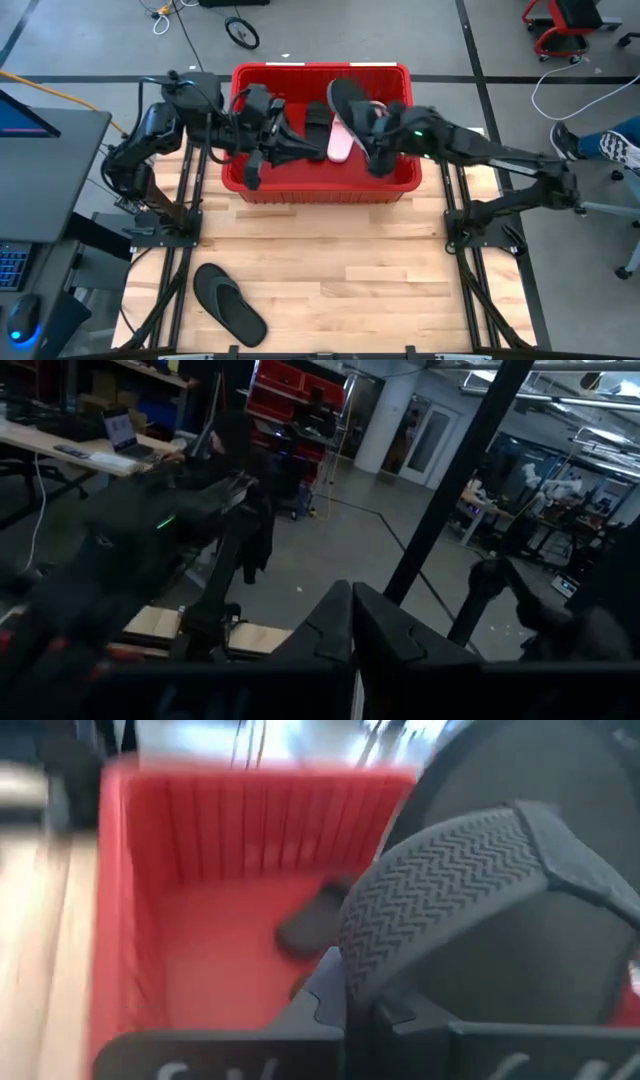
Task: Pick and place slides into bin
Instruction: Put the right black slipper into the red bin, then put the black slipper into the red bin
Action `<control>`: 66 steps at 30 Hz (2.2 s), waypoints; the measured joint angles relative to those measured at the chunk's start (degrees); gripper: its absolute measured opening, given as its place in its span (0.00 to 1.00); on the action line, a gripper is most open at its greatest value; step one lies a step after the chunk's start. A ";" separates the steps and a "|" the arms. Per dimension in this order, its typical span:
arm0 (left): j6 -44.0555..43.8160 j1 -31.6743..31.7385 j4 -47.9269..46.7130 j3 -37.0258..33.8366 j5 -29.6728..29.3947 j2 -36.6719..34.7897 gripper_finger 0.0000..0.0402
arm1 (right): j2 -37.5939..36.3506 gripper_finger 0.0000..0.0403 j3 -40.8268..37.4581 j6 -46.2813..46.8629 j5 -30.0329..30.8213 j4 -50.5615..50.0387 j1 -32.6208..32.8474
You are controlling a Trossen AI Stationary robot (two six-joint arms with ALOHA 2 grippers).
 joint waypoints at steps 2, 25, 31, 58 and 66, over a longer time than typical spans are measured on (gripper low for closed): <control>-0.02 0.00 -0.04 0.02 0.00 -0.02 0.05 | 3.12 0.01 0.00 -2.02 -4.28 -2.44 -2.74; 0.00 -0.11 -1.63 0.02 0.00 0.04 0.06 | 23.78 0.14 0.36 -12.69 -28.15 -14.99 -9.22; -0.04 -0.17 -1.64 0.02 0.00 0.04 0.03 | 24.78 0.29 0.46 -10.47 -28.13 -18.38 -9.51; -56.58 -25.10 -39.08 -17.80 -10.74 1.27 0.06 | -10.87 0.46 -0.20 10.34 -23.44 -19.21 -3.96; -91.27 -39.10 -18.45 -44.34 -22.95 1.29 0.07 | -13.75 0.45 -0.17 12.33 -23.66 -19.37 1.02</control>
